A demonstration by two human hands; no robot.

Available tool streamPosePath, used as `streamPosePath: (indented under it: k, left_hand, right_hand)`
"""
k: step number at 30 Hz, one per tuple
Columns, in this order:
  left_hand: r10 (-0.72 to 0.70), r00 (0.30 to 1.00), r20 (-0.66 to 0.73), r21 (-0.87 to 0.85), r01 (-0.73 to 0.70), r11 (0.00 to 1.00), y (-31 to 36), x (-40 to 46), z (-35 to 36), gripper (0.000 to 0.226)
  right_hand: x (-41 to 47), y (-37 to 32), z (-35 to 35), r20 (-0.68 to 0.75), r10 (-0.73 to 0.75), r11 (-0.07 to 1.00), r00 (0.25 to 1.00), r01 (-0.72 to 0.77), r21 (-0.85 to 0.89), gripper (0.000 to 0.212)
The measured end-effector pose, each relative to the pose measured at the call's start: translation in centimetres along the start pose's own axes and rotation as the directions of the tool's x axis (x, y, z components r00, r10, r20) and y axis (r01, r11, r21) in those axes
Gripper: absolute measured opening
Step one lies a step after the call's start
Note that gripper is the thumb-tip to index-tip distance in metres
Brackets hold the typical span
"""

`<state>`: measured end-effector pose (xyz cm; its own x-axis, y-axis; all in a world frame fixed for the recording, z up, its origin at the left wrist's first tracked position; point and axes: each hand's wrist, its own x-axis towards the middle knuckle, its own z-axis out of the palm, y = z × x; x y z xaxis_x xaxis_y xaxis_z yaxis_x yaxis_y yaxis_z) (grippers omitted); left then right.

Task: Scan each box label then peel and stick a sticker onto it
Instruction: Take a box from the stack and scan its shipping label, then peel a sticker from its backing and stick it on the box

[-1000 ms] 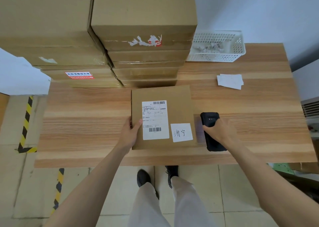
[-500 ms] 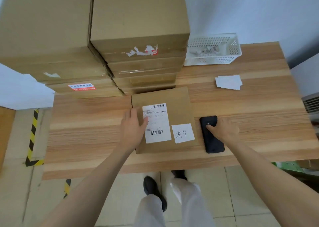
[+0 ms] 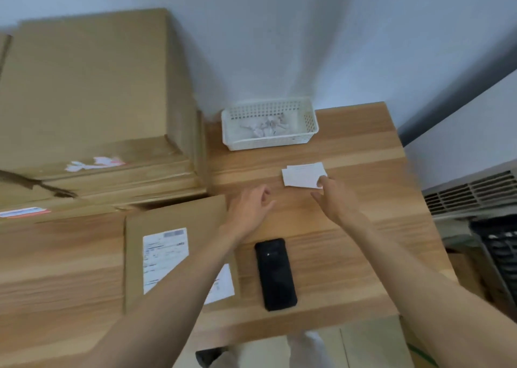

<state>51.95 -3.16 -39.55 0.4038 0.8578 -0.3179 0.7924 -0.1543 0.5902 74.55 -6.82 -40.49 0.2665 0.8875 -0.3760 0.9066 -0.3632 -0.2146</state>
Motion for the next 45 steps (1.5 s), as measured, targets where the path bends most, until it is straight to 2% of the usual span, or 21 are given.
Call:
streamPosePath:
  k: [3, 7, 15, 19, 22, 25, 30, 36, 38, 41, 45]
  left_hand:
    - [-0.023, 1.0, -0.004, 0.025, 0.023, 0.999, 1.3, 4.0, 2.2, 0.026]
    - [-0.053, 0.998, -0.015, -0.014, 0.053, 0.998, 1.5, 8.0, 4.7, 0.024]
    - [-0.13, 0.991, -0.011, 0.02, 0.131, 0.991, 2.4, 11.3, 6.0, 0.048]
    - [-0.141, 0.99, -0.029, 0.044, 0.142, 0.989, 2.3, 12.0, 6.1, 0.04]
    - [-0.13, 0.989, -0.07, 0.002, 0.13, 0.991, 2.5, 12.2, 6.2, 0.025]
    - [-0.132, 0.987, -0.089, -0.086, 0.125, 0.988, 2.8, 12.3, 5.9, 0.011]
    - [-0.187, 0.981, -0.051, -0.36, 0.157, 0.92, 3.6, 11.0, 3.6, 0.012]
    - [-0.219, 0.976, 0.011, -0.434, 0.202, 0.878, 6.7, 7.6, -1.6, 0.024]
    - [-0.206, 0.979, 0.004, -0.448, 0.186, 0.875, 8.1, 6.2, -4.0, 0.023]
    - [-0.158, 0.986, -0.05, -0.458, 0.118, 0.881, 10.3, 3.7, -7.2, 0.024]
    - [-0.122, 0.989, -0.09, -0.452, 0.068, 0.889, 12.7, 0.1, -10.1, 0.022]
  right_hand:
    - [3.0, 2.2, 0.6, 0.042, -0.065, 0.998, 0.997, 0.063, 0.031, 0.03]
    - [5.8, 4.0, 1.7, 0.071, -0.088, 0.986, 0.994, 0.077, 0.15, 0.032]
    - [8.6, 5.1, 3.3, 0.034, -0.132, 0.974, 0.991, 0.123, 0.191, 0.042]
    - [9.1, 5.1, 3.0, 0.009, -0.149, 0.963, 0.989, 0.143, 0.228, 0.029]
    - [9.4, 5.0, 2.7, 0.004, -0.15, 0.934, 0.989, 0.14, 0.329, 0.014]
    - [9.8, 4.8, 2.4, 0.029, -0.113, 0.865, 0.993, 0.084, 0.495, 0.01]
    - [9.7, 4.7, 0.5, 0.031, -0.047, 0.689, 0.998, 0.01, 0.725, 0.008]
    - [5.5, 3.4, -4.6, 0.085, -0.039, 0.477, 0.996, -0.056, 0.877, 0.013]
    - [3.7, 3.3, -6.6, 0.105, -0.045, 0.422, 0.994, -0.076, 0.904, 0.007]
    - [0.9, 2.9, -9.6, 0.091, -0.078, 0.36, 0.993, -0.057, 0.931, 0.008]
    - [-3.1, 1.9, -13.5, 0.042, -0.142, 0.343, 0.989, 0.01, 0.939, 0.01]
